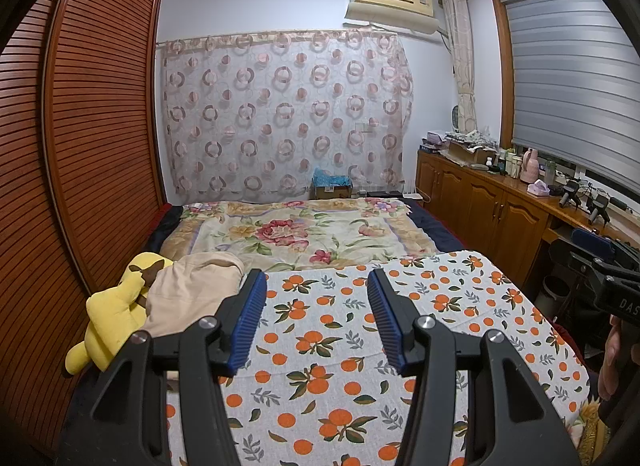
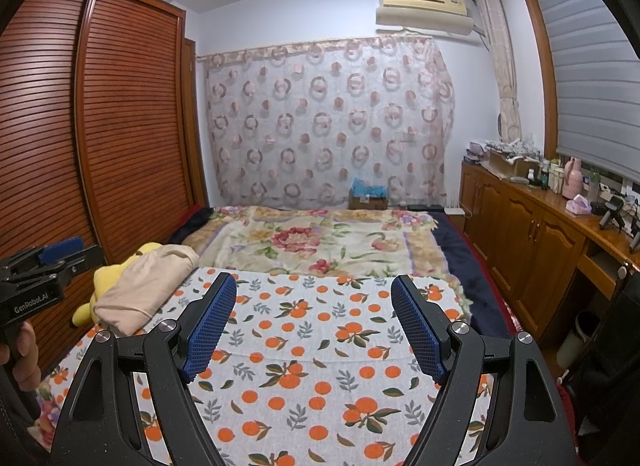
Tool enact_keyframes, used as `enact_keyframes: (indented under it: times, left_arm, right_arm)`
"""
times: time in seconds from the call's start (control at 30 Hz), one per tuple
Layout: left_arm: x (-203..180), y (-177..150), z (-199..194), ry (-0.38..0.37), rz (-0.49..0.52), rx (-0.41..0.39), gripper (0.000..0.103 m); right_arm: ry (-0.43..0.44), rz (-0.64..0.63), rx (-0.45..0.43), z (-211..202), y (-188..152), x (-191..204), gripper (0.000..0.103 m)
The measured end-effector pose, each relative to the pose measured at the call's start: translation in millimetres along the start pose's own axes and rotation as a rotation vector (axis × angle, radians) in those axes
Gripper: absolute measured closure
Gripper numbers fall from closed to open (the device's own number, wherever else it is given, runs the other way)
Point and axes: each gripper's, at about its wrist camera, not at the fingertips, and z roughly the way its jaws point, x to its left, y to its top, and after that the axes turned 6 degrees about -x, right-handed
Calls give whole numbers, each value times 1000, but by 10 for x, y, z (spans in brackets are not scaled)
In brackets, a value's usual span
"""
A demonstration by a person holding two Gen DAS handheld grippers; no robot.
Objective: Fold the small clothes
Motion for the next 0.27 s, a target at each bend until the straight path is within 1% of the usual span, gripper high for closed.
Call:
enact_keyframes:
  times: [0.27]
  left_arm:
    - [-14, -5, -4, 0, 0, -1, 51]
  right_arm:
    - [-1, 0, -2, -1, -6, 5, 21]
